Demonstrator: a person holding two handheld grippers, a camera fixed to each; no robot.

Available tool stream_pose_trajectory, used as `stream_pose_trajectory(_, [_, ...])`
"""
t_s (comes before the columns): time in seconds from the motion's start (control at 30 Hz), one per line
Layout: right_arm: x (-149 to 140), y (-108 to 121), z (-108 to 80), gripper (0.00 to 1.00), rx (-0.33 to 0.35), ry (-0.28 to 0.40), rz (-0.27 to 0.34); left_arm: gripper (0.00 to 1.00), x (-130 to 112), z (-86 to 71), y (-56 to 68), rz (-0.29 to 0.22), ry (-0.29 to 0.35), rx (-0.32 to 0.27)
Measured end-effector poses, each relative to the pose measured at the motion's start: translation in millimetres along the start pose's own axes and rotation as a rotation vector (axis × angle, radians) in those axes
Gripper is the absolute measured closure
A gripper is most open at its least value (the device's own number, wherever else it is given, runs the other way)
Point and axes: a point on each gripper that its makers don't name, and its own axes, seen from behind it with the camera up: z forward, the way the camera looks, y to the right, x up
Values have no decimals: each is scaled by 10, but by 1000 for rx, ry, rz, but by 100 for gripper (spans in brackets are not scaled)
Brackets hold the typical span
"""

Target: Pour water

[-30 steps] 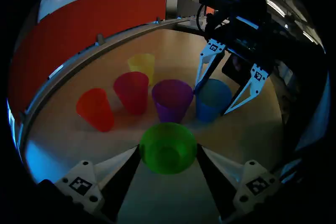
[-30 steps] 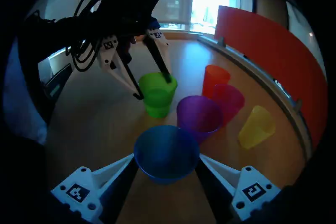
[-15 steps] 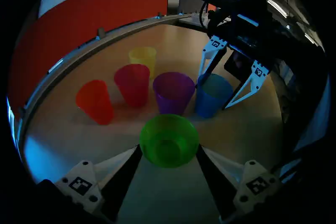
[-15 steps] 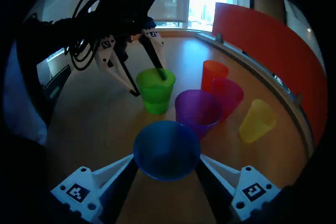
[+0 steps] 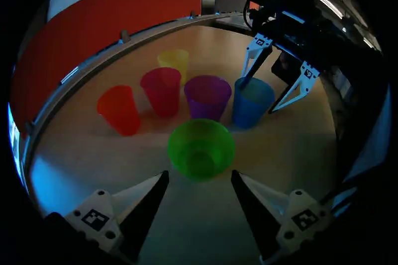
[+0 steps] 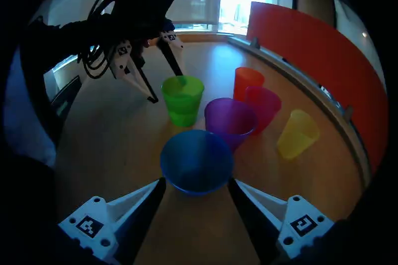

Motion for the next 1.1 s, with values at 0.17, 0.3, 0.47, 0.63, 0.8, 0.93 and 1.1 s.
stream_pose_trajectory(0.17, [-29, -11, -88, 3, -30, 10, 17, 7, -27, -104, -9, -17, 15, 32])
stream_pose_trajectory(0.3, [-71, -18, -155, 3, -61, 24, 43, 7, -80, -187, -37, -45, 20, 71])
stream_pose_trajectory(0.47, [-115, -22, -264, 3, -111, 43, 85, 7, -138, -312, -44, -70, 50, 118])
stream_pose_trajectory(0.63, [-136, 7, -388, 3, -179, 72, 153, 7, -149, -454, -73, -95, 95, 180])
stream_pose_trajectory(0.8, [-147, 61, -524, 4, -256, 107, 239, 7, -116, -622, -104, -137, 154, 241])
stream_pose_trajectory(0.93, [-125, 143, -657, 3, -330, 136, 286, 7, -94, -744, -133, -163, 207, 292])
stream_pose_trajectory(1.1, [-31, 250, -842, 4, -429, 183, 336, 7, -91, -877, -199, -204, 272, 380])
